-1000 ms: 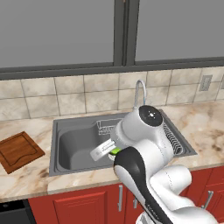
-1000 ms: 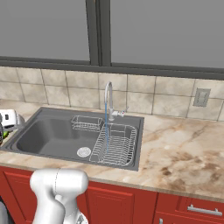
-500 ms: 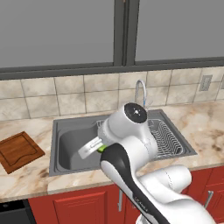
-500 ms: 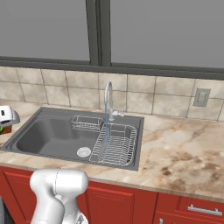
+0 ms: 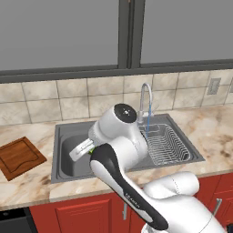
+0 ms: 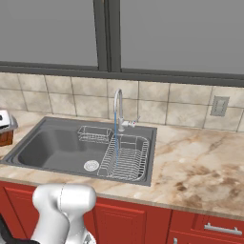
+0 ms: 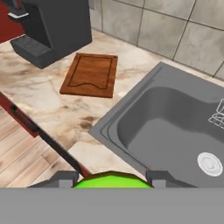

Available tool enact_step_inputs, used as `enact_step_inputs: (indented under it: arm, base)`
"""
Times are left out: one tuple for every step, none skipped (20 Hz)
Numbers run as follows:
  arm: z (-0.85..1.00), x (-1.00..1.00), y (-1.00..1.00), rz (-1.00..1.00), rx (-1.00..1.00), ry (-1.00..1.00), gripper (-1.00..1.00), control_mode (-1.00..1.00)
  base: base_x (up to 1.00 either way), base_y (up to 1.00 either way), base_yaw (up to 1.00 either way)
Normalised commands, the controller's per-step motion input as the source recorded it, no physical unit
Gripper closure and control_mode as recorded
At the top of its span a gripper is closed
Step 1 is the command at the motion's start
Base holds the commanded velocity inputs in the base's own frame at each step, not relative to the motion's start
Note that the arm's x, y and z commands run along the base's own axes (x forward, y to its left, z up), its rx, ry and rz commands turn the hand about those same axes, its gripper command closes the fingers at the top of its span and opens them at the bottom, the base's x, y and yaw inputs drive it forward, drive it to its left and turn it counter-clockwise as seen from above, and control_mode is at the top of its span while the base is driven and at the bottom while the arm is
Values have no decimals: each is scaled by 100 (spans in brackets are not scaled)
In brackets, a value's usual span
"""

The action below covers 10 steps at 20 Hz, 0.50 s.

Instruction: Pick the kiwi from the sink and place it on the cutting board to airdry. Then turn off the sink faucet.

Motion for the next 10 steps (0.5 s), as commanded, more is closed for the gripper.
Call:
enact_step_inputs:
  arm:
    - [0,28,32,5,0,0,100,-100]
    - [0,27,31,5,0,0,100,-100]
    - [0,27,35,5,0,0,100,-100]
    - [0,28,38,5,0,0,100,-100]
    - [0,28,43,4,0,0,100,-100]
    - [0,29,45,4,0,0,100,-100]
    - [-2,29,46,3,0,0,100,-100]
    - [-3,29,45,3,0,0,100,-100]
    - [-2,29,44,3,0,0,100,-100]
    - [-3,30,43,3,0,0,100,-100]
  base:
    - [0,0,0]
    - [0,0,0]
    - [0,0,0]
    - [0,0,0]
    - [0,0,0]
    - [0,0,0]
    - [0,0,0]
    - [0,0,0]
    - [0,0,0]
    - [0,0,0]
